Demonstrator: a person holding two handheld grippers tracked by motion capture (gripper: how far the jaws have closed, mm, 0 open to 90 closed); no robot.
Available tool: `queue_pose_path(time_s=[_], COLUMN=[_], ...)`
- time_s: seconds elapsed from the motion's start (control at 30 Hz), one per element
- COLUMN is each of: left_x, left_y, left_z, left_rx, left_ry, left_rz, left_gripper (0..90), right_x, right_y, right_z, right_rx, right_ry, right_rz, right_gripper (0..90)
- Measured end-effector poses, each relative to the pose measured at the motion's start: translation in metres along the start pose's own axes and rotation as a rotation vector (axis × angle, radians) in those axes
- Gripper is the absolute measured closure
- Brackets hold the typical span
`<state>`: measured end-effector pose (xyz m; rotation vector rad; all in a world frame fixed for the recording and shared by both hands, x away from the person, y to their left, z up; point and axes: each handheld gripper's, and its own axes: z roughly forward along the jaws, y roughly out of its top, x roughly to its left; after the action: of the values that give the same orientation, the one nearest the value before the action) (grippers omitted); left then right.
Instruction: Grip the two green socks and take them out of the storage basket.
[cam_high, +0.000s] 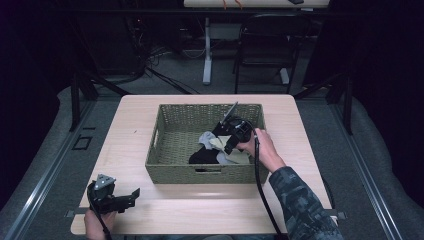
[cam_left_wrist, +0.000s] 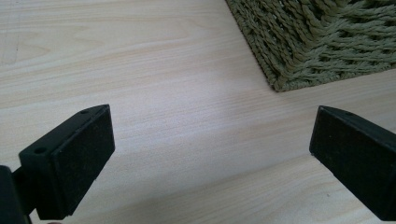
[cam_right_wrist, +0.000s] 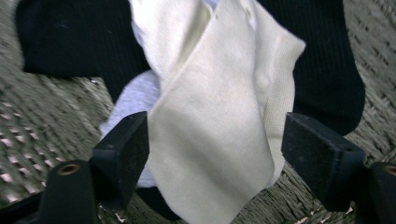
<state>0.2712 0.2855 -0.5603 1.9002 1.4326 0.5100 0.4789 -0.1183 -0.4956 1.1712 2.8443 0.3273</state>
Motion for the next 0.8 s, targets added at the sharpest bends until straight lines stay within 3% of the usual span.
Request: queue_pose_path(time_s=[0.1, 0.17, 0.2, 0.23, 0.27, 0.4, 0.53, 0.8], left_x=[0.0, 0.0, 0.0, 0.0, 0.0, 0.0, 0.0, 0.0], left_y=[0.0, 0.0, 0.0, 0.0, 0.0, 0.0, 0.0, 0.0], left_z=[0.0, 0.0, 0.0, 0.0, 0.001, 0.001, 0.001, 0.001], left_rx=[0.001, 0.01, 0.01, 0.01, 0.009, 0.01, 0.01, 0.012], left_ry=[0.0, -0.002, -0.003, -0.003, -0.004, -0.004, -0.005, -0.006], left_rz=[0.001, 0.003, 0.003, 0.003, 0.003, 0.003, 0.003, 0.003], left_gripper=[0.1, 0.1, 0.2, 0.1, 0.2, 0.2, 0.2, 0.2], right_x=[0.001, 0.002, 0.003, 0.003, 0.003, 0.004, 0.005, 0.002], right_y=[0.001, 0.002, 0.002, 0.002, 0.001, 0.0, -0.002, -0.008], right_z=[0.004, 0.008, 0.008, 0.008, 0.008, 0.005, 0.0, -0.014], right_rx=[0.024, 0.039, 0.041, 0.041, 0.042, 0.039, 0.032, -0.007], right_ry=[0.001, -0.037, -0.049, -0.049, -0.044, -0.024, -0.018, -0.01], right_rz=[0.0, 0.003, 0.004, 0.004, 0.007, 0.012, 0.015, 0.022], right_gripper=[28.6, 47.0, 51.7, 51.7, 61.6, 76.2, 81.5, 82.2])
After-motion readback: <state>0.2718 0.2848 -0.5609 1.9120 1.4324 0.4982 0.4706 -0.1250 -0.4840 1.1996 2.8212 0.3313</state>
